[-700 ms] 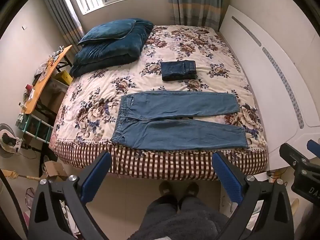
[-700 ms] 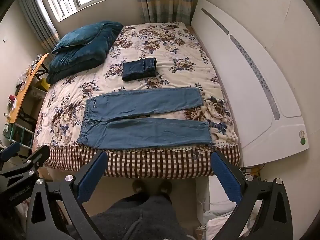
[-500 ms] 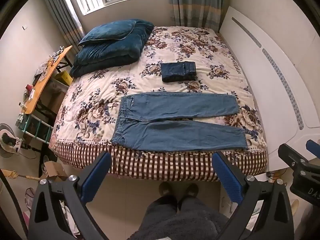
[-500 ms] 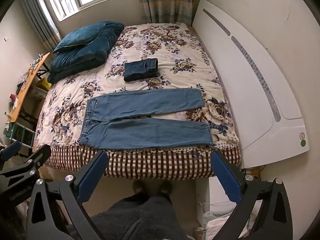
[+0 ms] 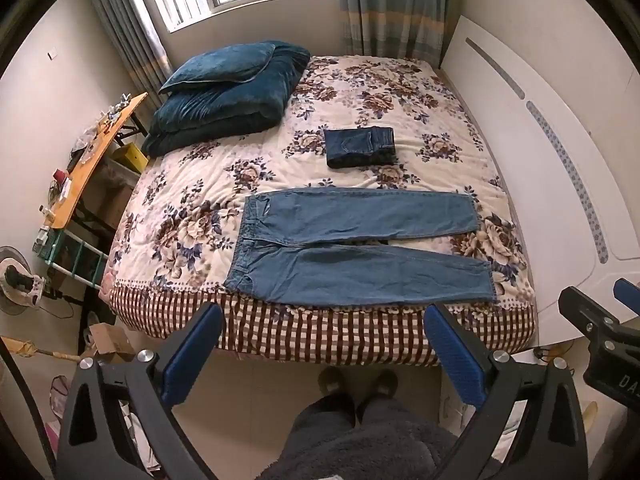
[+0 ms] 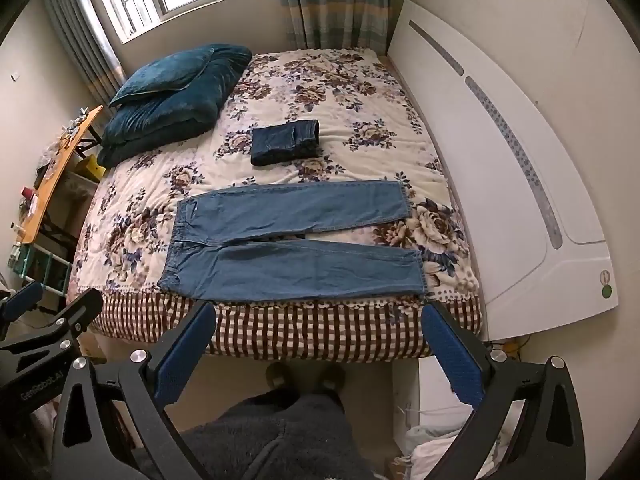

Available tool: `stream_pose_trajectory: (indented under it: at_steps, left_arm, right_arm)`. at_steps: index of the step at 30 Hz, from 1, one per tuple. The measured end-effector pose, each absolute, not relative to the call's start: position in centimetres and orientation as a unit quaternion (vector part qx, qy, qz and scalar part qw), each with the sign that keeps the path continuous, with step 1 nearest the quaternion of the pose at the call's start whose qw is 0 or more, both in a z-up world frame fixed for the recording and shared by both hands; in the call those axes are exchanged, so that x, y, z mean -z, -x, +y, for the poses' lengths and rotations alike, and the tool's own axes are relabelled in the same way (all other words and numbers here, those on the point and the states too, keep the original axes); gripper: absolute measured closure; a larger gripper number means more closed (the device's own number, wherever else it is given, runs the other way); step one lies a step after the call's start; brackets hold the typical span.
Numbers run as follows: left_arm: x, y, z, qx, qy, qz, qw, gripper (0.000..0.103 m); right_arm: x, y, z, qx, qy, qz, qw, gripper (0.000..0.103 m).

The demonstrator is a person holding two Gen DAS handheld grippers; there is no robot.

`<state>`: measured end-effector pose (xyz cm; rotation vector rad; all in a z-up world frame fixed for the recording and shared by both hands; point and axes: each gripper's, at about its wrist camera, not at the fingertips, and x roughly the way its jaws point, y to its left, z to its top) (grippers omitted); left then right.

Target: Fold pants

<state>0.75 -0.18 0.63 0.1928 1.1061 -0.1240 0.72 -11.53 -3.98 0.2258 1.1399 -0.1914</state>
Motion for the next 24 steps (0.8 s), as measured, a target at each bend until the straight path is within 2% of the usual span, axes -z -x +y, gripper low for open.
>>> stream_pose_trajectory:
  at_steps: [24]
  left_arm:
    - [-1.2, -1.4, 0.1, 0.061, -0.088, 0.521, 0.847, 0.0]
  right_arm:
    - [3.2, -1.5, -10.8, 0.078, -0.101, 0.535, 0.835, 0.0]
